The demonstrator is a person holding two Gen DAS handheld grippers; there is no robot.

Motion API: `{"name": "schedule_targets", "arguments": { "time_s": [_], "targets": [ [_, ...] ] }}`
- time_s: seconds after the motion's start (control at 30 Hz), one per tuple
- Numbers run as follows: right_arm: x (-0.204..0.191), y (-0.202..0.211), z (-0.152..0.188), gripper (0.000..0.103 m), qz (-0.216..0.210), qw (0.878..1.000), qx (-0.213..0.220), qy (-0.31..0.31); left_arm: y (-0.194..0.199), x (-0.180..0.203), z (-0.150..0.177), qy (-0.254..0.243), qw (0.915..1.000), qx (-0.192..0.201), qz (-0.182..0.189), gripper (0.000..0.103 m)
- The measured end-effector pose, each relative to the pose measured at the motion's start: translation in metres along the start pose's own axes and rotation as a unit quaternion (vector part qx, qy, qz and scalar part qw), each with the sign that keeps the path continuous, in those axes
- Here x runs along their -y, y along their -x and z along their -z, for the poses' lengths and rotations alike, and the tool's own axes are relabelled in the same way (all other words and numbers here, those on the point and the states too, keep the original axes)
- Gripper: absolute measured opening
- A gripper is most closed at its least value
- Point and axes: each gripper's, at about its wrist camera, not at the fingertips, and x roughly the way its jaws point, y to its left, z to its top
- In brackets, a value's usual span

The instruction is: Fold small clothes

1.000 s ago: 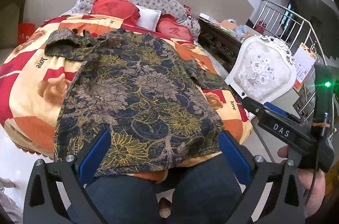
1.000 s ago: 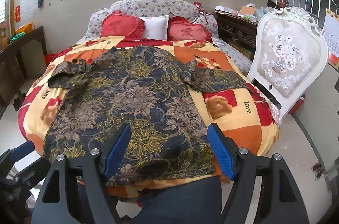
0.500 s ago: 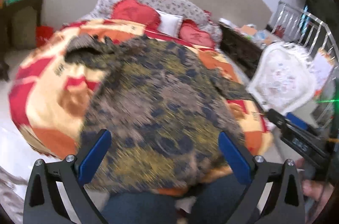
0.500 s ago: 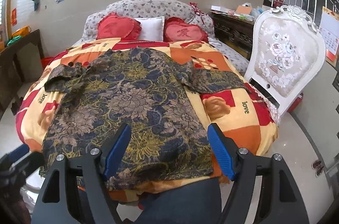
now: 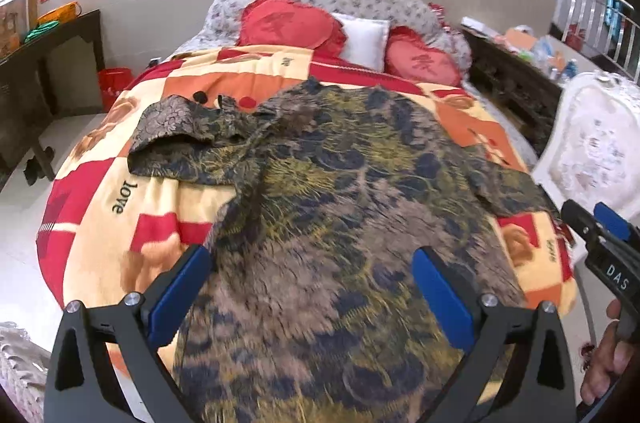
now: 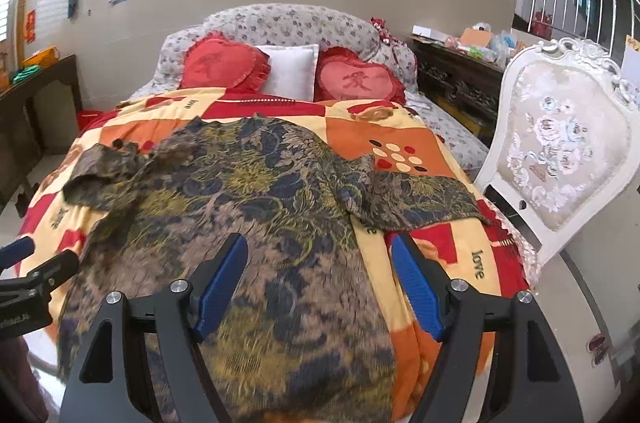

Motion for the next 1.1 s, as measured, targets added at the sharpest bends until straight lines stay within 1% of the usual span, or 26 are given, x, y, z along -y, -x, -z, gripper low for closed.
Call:
{"name": "schedule_targets", "arguments": {
  "time_s": [0.13, 0.37, 0.5, 0.63, 0.73, 0.77, 0.83, 0.9, 0.97, 1.1],
  "targets": [
    [-0.004, -0.044, -0.015, 0.085, -0.005, 1.000, -0.020, -0.001, -0.039, 0.001, -0.018, -0.008, 0.9995, -0.008, -0.028, 0.103],
    [-0.016, -0.126, -0.028, 0.085, -0.010, 0.998, -0.063, 0.002, -0.118, 0.001, -0.036, -0.037, 0.9978, -0.027, -0.049, 0.103],
    [-0.024, -0.169, -0.033, 0.085, -0.009, 0.997, -0.083, 0.007, -0.158, 0.000, -0.046, -0.047, 0.9970, -0.016, -0.059, 0.103],
    [-0.033, -0.207, -0.035, 0.085, -0.013, 0.995, -0.096, 0.007, -0.194, -0.003, -0.056, -0.044, 0.9970, -0.007, -0.063, 0.103],
    [-0.040, -0.235, -0.035, 0.085, -0.020, 0.994, -0.109, 0.003, -0.212, -0.004, -0.056, -0.028, 0.9982, -0.007, -0.053, 0.103],
    [-0.042, -0.243, -0.034, 0.085, -0.023, 0.993, -0.113, 0.002, -0.218, -0.003, -0.053, -0.025, 0.9984, -0.013, -0.048, 0.103],
    [-0.046, -0.259, -0.030, 0.085, -0.030, 0.993, -0.118, -0.003, -0.231, -0.001, -0.046, -0.032, 0.9979, -0.036, -0.043, 0.103],
    [-0.049, -0.271, -0.024, 0.085, -0.034, 0.991, -0.128, -0.008, -0.239, 0.003, -0.041, -0.045, 0.9966, -0.049, -0.048, 0.103],
    [-0.053, -0.281, -0.013, 0.085, -0.040, 0.990, -0.135, -0.011, -0.240, 0.004, -0.040, -0.047, 0.9965, -0.049, -0.049, 0.103],
    [-0.052, -0.282, -0.006, 0.086, -0.040, 0.993, -0.113, -0.017, -0.246, 0.003, -0.038, -0.044, 0.9959, -0.057, -0.055, 0.103]
  ]
}}
